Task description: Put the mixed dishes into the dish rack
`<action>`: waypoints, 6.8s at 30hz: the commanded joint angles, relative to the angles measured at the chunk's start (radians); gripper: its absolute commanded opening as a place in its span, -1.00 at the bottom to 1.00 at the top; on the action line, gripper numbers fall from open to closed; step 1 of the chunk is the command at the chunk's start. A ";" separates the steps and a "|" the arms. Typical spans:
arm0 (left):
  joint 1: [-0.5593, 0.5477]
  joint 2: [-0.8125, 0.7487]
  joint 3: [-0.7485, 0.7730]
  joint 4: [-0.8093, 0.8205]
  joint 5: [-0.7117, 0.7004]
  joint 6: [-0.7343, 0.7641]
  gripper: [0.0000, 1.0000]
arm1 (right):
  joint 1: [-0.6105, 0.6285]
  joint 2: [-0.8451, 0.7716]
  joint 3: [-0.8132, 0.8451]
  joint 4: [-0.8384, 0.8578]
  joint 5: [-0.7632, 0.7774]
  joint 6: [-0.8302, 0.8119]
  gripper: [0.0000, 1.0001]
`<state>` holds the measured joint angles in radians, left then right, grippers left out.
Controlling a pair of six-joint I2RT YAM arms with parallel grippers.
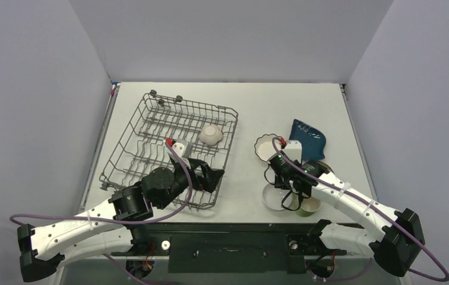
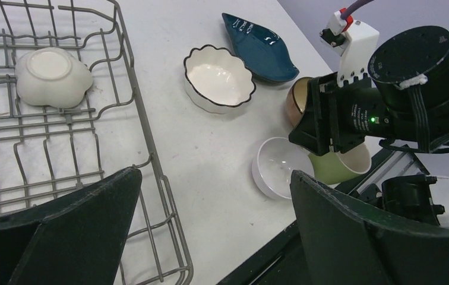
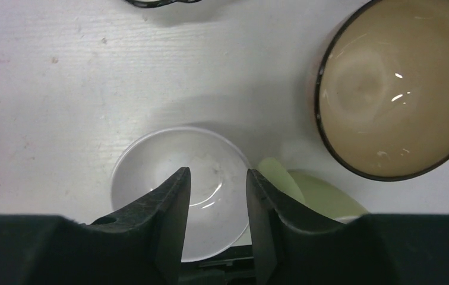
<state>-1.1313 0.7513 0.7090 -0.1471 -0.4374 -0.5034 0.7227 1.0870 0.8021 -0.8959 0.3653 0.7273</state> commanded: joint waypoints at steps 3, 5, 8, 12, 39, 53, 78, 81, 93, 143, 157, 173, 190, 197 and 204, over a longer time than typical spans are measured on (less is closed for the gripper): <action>0.025 -0.020 -0.004 0.014 0.023 -0.034 0.93 | 0.127 0.051 0.039 0.011 -0.004 0.029 -0.22; 0.029 -0.018 0.002 0.001 0.028 -0.036 0.93 | 0.157 0.060 0.030 0.035 -0.025 0.045 -0.19; 0.034 -0.021 0.001 0.001 0.029 -0.041 0.93 | 0.211 0.067 0.017 0.090 -0.045 0.058 -0.11; 0.047 -0.019 0.002 -0.009 0.032 -0.072 0.93 | 0.256 0.131 0.038 0.131 -0.014 0.034 -0.09; 0.230 -0.083 0.076 -0.246 0.029 -0.147 0.93 | 0.431 0.336 -0.026 0.224 0.176 0.041 -0.67; 0.254 -0.103 0.096 -0.266 0.049 -0.172 0.93 | 0.461 0.160 0.096 0.266 0.173 -0.016 -1.00; 0.580 0.157 0.057 0.103 0.916 -0.707 0.94 | 0.460 -0.125 0.089 0.641 -0.423 -0.953 -1.00; 0.486 0.179 0.080 0.117 0.847 -0.673 0.95 | 0.459 -0.117 0.104 0.627 -0.481 -0.967 -1.00; 0.354 0.294 0.129 0.080 0.776 -0.615 0.89 | 0.460 -0.185 0.088 0.642 -0.490 -0.966 -1.00; 0.411 0.208 0.153 -0.047 0.739 -0.494 -1.00 | 0.475 -0.084 0.069 0.782 -0.303 -0.925 -0.08; 0.559 0.247 0.321 -0.427 0.305 -0.109 -1.00 | 0.459 -0.388 -0.020 0.854 0.046 -0.733 0.69; 0.610 0.856 0.630 -0.286 -0.292 0.467 -1.00 | 0.201 -0.636 -0.105 0.648 0.041 -0.514 0.78; 0.620 1.314 0.865 -0.238 -0.420 0.759 -1.00 | 0.201 -0.678 -0.128 0.640 0.072 -0.491 0.78; 0.626 1.349 0.878 -0.255 -0.396 0.742 -0.94 | 0.201 -0.654 -0.119 0.639 0.043 -0.493 0.78; 0.626 1.384 0.929 -0.342 -0.339 0.695 -0.68 | 0.201 -0.664 -0.120 0.638 0.055 -0.494 0.77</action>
<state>-0.5068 2.1178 1.5795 -0.4526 -0.8299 0.2352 0.9291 0.4217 0.6724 -0.2646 0.4145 0.2260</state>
